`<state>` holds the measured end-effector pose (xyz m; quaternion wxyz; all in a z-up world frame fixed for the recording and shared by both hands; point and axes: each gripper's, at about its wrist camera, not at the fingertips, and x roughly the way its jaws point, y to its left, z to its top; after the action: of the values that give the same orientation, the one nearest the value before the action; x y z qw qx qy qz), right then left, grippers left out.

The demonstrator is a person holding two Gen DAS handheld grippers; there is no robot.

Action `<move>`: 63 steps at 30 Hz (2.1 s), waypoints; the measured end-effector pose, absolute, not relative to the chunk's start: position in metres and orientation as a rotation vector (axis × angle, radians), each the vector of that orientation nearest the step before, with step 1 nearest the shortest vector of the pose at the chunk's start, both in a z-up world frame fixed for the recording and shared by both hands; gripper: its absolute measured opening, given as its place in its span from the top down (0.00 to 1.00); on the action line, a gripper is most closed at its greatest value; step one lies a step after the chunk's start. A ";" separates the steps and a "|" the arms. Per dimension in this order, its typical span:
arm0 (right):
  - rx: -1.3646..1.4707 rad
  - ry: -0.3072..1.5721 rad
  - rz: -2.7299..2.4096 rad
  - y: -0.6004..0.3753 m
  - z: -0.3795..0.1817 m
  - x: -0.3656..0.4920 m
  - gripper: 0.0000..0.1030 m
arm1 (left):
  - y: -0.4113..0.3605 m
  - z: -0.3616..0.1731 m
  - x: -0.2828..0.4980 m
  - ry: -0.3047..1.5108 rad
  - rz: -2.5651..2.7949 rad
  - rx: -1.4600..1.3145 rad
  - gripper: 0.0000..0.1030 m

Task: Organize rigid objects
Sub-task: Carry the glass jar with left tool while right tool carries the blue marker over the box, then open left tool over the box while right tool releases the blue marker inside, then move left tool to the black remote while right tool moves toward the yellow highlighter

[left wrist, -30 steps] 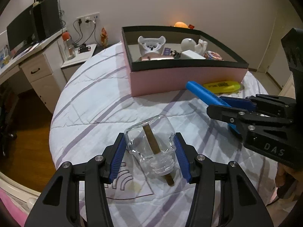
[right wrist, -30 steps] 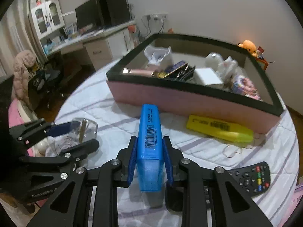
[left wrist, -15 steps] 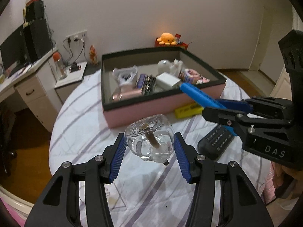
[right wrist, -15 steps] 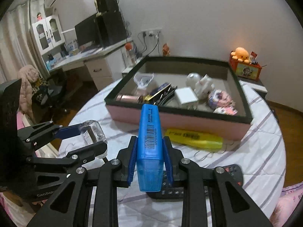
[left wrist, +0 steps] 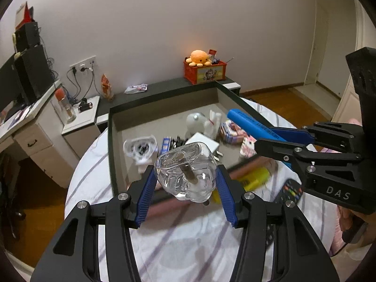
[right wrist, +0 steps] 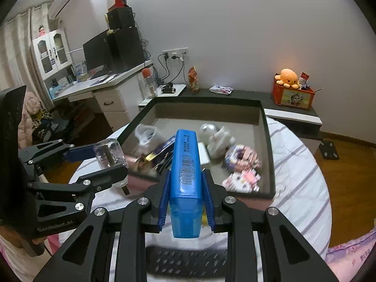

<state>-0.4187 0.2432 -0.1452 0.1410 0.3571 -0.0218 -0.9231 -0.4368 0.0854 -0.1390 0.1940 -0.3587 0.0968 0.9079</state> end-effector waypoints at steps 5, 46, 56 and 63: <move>1.072 -0.042 -2.644 0.245 -0.154 -0.455 0.74 | 0.095 -0.153 -0.475 0.293 2.510 -1.067 0.49; 1.053 0.020 -2.731 0.242 -0.141 -0.444 0.22 | 0.057 -0.141 -0.460 0.276 2.642 -1.103 0.02; 1.018 -0.035 -2.816 0.271 -0.132 -0.378 0.21 | 0.061 -0.146 -0.394 0.242 2.588 -1.064 0.00; 1.069 -0.105 -2.833 0.291 -0.150 -0.341 0.20 | 0.105 -0.162 -0.362 0.310 2.463 -1.065 0.00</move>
<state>-0.3410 0.2914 -0.1502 0.0557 0.3524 -0.0347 -0.9336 -0.3619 0.1049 -0.1621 0.2185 -0.3848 0.1121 0.8898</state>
